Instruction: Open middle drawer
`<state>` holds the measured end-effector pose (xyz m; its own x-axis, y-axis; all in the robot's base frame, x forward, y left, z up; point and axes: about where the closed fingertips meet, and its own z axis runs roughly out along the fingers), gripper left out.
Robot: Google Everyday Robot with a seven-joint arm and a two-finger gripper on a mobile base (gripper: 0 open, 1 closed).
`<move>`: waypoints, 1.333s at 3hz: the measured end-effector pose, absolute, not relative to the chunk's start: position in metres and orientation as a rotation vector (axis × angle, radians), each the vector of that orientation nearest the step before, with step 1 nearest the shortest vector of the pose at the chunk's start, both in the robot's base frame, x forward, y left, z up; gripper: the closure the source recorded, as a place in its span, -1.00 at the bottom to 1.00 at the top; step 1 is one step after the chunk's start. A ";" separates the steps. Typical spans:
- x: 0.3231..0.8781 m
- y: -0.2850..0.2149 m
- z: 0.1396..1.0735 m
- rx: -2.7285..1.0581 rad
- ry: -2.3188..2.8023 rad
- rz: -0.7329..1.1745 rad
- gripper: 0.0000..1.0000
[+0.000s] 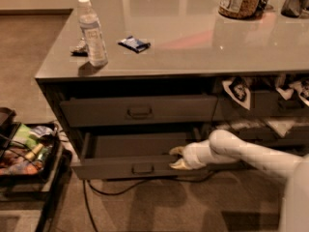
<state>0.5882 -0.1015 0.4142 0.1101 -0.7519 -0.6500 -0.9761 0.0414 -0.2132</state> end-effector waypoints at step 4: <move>0.525 -0.109 0.403 -1.787 1.663 0.513 -0.19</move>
Offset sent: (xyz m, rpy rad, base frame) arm -0.1440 -0.0427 -0.0384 0.0122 0.1120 0.0896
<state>0.5250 -0.1089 0.4034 0.1246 -0.7349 -0.6666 -0.9827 0.0016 -0.1854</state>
